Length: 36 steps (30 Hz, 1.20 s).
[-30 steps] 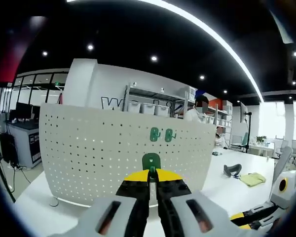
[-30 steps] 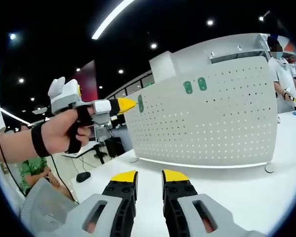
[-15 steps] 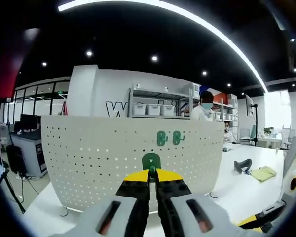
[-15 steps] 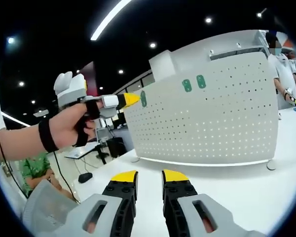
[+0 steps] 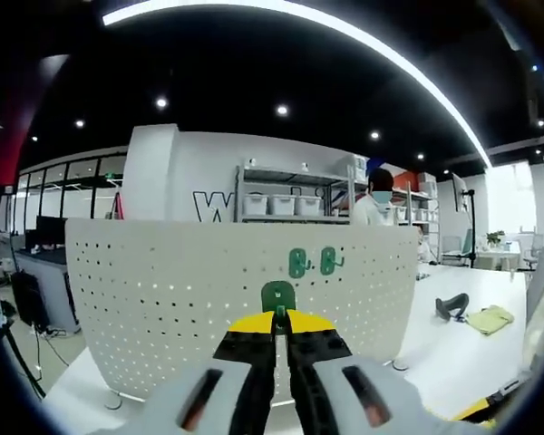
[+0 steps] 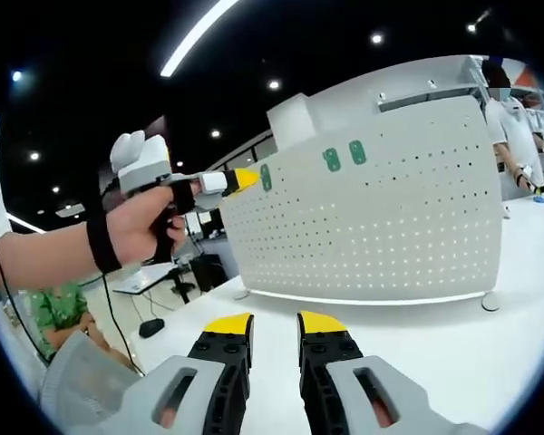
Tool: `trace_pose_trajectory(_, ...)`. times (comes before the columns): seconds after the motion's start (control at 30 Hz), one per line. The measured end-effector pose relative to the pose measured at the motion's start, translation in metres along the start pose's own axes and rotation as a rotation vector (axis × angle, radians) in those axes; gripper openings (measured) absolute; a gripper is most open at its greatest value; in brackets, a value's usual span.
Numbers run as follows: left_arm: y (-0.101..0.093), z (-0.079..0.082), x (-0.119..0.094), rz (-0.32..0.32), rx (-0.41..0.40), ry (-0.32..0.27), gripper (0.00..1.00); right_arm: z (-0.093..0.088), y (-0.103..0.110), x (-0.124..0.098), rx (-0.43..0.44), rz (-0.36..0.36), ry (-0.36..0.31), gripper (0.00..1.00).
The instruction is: Insert the hook assembly into the mounting plate slot until the hook locks in place.
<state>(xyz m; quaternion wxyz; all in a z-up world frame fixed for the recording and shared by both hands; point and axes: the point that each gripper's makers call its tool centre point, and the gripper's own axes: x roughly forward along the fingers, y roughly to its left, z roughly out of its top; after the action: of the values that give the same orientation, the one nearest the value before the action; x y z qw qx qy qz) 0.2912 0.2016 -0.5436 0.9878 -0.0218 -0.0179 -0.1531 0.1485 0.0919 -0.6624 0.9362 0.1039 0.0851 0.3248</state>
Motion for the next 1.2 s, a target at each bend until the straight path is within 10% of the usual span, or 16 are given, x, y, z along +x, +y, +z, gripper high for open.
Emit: trace_pose_trajectory(1.2, 0.007, 0.009, 0.066, 0.053, 0.066, -0.044, 0.03, -0.007, -0.014, 0.001, -0.017, -0.007, 0.0, 0.4)
